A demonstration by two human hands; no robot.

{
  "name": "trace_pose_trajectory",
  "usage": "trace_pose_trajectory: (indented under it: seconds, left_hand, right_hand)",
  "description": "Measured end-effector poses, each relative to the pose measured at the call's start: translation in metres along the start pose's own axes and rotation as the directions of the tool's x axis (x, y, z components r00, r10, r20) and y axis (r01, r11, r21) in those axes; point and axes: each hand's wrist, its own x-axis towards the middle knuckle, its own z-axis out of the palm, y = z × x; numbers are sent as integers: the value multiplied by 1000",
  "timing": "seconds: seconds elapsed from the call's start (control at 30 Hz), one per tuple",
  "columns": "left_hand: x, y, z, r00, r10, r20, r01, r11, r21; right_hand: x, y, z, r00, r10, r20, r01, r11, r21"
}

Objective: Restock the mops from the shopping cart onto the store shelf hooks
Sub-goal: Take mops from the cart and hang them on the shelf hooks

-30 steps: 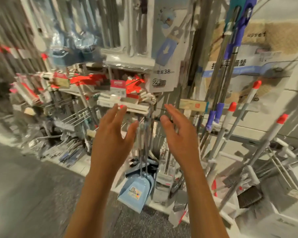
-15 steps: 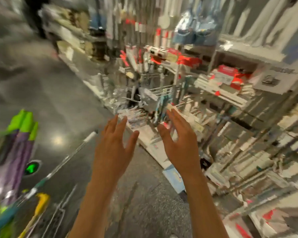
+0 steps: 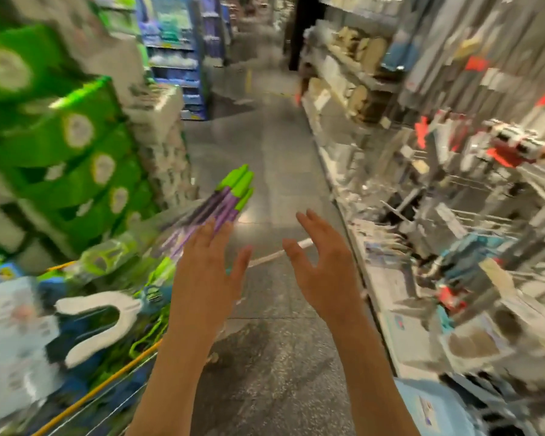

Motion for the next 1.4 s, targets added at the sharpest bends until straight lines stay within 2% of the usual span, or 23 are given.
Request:
trace_pose_trajectory:
  seconds: [0.2,0.3,0.4,0.5,0.77,0.83,0.93,0.97,1.03,1.17,1.4]
  left_hand:
    - [-13,-40,-26,973,-186,-138,197,978,70]
    - [-25,-56,-34,936,-305,-178,322,944,73]
    - [-41,-69,-39,859,-478,-187,489,872,19]
    - [-62,-85,-37,746,-641,-179,632,767,-112]
    - [-80,-153,-24,529,-849,-17,769,488,-414]
    - [-71,-182,-12,445,-891,95,782,334,-527]
    - [-59,-224,13,248,-914,320,667,-79,-741]
    - [-58,-233,22,210,-905,370,614,-173,-770]
    - [-53,-246,39,195,-870,452,547,-286,-787]
    - [-43,-286,72,150,-841,521,381,-437,-815]
    - [-27,-337,118,80,-813,577,121,-567,-815]
  right_hand:
    - [27,-19,56,971,-118,208,90,986,139]
    - [32,-26,84,941,-165,296,104,972,210]
    - [28,-31,110,902,-210,377,115,959,258]
    - [19,-33,136,849,-240,471,96,946,309]
    - [10,-35,209,700,-214,681,4,955,296]
    - [13,-34,234,674,-194,713,-4,964,265]
    - [18,-27,272,623,-138,770,-30,979,200]
    - [21,-25,284,606,-112,788,-38,985,169]
    - [27,-17,315,568,-60,821,-40,994,101]
    - [36,7,374,491,27,871,-23,1000,-19]
    - [37,49,444,379,121,917,17,990,-138]
